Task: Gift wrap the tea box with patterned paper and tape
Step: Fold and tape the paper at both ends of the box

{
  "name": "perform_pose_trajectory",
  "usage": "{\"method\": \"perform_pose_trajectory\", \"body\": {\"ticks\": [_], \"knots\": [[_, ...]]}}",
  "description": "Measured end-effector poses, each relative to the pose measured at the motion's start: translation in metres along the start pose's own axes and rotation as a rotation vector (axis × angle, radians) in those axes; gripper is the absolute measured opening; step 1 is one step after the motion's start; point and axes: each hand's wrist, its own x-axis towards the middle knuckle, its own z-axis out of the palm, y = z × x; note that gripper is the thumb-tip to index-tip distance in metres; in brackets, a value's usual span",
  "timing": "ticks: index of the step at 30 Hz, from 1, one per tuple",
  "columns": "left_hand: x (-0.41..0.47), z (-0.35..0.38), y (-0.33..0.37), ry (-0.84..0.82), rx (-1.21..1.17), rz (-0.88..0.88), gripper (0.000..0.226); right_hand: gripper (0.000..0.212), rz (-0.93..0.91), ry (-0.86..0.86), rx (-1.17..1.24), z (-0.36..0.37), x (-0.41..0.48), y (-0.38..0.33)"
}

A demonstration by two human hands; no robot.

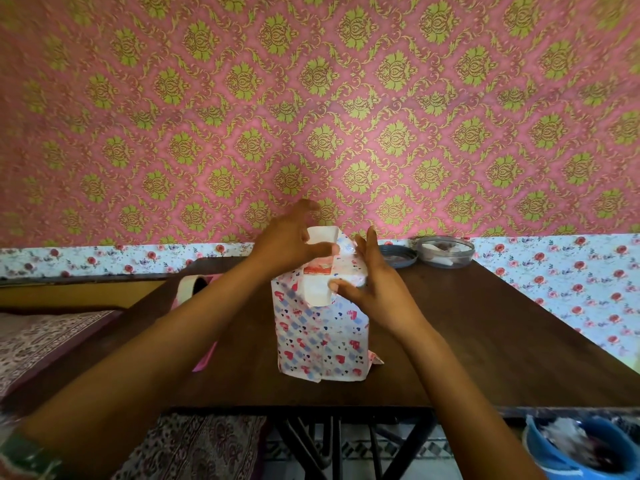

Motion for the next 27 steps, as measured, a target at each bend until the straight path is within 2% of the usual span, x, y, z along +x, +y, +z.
{"method": "perform_pose_trajectory", "body": {"ticks": [2, 3, 7, 10, 15, 18, 23, 25, 27], "knots": [[0.006, 0.011, -0.003, -0.126, 0.086, -0.082, 0.103, 0.099, -0.011, 0.003, -0.024, 0.0, -0.002, 0.0], [0.009, 0.015, -0.004, -0.191, 0.126, -0.111, 0.108, 0.098, -0.013, 0.006, -0.025, 0.0, -0.003, -0.001], [0.022, 0.019, -0.002, -0.339, 0.157, -0.15, 0.107, 0.098, 0.003, 0.004, -0.029, 0.0, -0.003, 0.001], [0.024, 0.018, 0.001, -0.345, 0.084, -0.194, 0.102, 0.099, 0.008, -0.008, -0.048, 0.001, -0.001, 0.002], [0.022, 0.015, -0.002, -0.232, 0.007, -0.193, 0.087, 0.1, 0.004, -0.012, -0.047, 0.0, -0.002, 0.004], [0.017, 0.005, -0.005, -0.332, -0.239, -0.214, 0.089, 0.099, -0.014, -0.006, -0.061, 0.001, -0.004, 0.007], [0.013, 0.005, -0.008, -0.366, -0.064, -0.154, 0.095, 0.087, -0.04, -0.01, -0.043, 0.002, -0.006, 0.009], [0.018, 0.008, -0.009, -0.372, -0.1, -0.18, 0.09, 0.075, -0.044, -0.019, 0.046, -0.002, -0.011, 0.009], [0.019, 0.008, -0.008, -0.317, -0.17, -0.19, 0.075, 0.072, -0.036, -0.051, 0.111, -0.007, -0.015, 0.008]]}}
